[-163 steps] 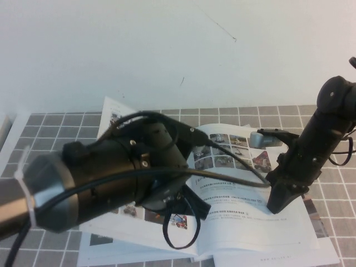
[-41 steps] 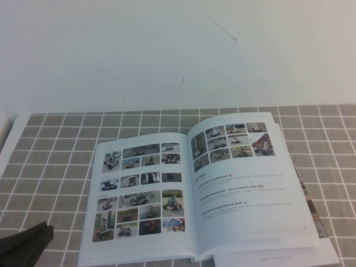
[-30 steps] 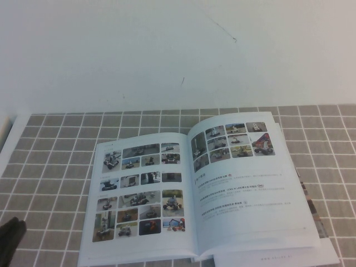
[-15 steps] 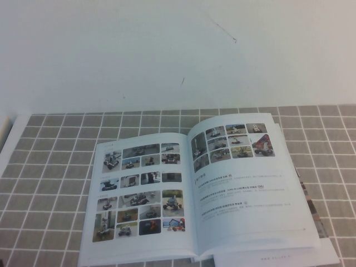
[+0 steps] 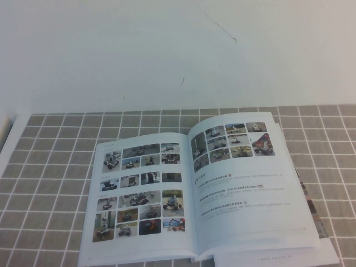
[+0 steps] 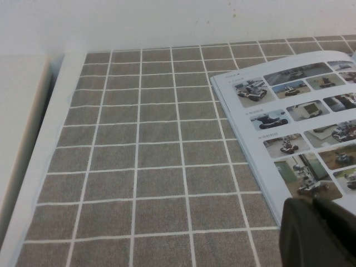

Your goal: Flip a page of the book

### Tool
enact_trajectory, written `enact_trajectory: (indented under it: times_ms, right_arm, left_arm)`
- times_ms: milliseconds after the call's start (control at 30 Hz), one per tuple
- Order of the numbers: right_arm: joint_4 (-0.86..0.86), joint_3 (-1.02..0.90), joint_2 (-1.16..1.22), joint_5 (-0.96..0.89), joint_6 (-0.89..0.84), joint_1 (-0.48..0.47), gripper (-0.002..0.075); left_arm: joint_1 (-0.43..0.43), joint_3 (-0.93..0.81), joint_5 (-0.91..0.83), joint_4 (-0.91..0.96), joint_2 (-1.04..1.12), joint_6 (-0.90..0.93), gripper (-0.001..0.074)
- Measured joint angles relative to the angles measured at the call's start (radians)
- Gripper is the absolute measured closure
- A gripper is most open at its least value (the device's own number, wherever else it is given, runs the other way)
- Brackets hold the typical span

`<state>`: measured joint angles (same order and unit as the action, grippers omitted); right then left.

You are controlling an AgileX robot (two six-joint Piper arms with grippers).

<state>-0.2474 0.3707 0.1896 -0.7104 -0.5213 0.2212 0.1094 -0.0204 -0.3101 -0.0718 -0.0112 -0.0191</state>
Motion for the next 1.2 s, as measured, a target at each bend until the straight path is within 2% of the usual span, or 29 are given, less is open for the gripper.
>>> enact_trajectory:
  times_ms: [267,933,1033,1200]
  right_arm:
    - [-0.002,0.0,0.0,0.0,0.0,0.0,0.0727]
    - [-0.002,-0.003,-0.002,0.003,0.0,0.0,0.0727]
    - [0.004,-0.042,-0.036,0.047,-0.002,-0.008,0.0727]
    - [0.072,-0.192,-0.14,0.193,0.035,-0.089,0.0727]
  left_arm:
    - [0.032,0.0,-0.001,0.002,-0.001,-0.006,0.0738]
    - [0.033,0.0,-0.002,0.002,-0.001,-0.008,0.0738]
    - [0.033,0.001,-0.004,0.002,-0.001,-0.008,0.0738]
    - [0.033,0.001,-0.006,0.002,-0.001,-0.008,0.0738]
